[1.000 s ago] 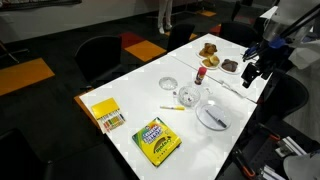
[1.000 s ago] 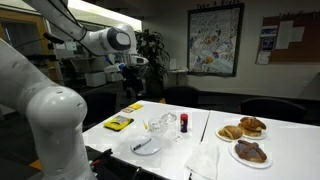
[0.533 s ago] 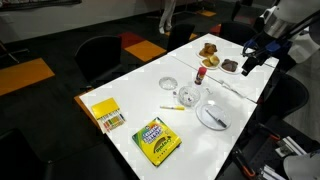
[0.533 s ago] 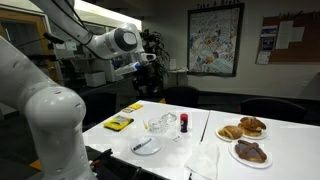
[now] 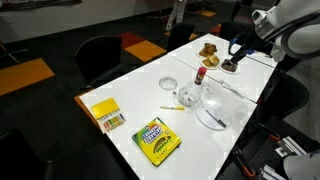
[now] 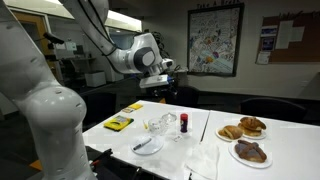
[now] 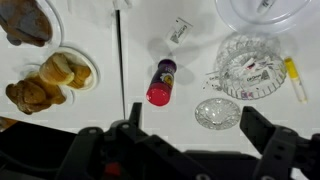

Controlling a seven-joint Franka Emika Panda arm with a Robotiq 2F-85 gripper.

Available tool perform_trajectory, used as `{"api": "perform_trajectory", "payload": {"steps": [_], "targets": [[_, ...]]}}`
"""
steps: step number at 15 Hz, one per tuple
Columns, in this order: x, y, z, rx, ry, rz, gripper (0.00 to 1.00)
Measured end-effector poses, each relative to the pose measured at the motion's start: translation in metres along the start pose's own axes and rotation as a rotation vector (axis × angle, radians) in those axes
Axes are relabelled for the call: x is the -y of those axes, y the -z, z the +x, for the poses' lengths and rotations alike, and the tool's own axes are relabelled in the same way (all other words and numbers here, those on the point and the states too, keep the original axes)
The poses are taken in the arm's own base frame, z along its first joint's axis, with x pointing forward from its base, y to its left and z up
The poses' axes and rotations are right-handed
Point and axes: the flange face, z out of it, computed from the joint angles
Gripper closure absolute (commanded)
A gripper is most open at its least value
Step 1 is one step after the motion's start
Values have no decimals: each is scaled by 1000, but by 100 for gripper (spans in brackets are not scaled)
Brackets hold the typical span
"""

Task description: Put one white sachet in the glass container.

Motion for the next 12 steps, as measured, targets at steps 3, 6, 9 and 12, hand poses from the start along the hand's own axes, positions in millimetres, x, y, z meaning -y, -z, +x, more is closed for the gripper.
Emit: {"api": "perform_trajectory", "payload": {"steps": [3,6,9,12], "targets": [[3,-34,1,1,-25,86,0],[6,-51,4,27,-134,128,0],[-7,-63,-1,72,-241,135,0],[-23,-79,-14,153,-351,182,0]]}}
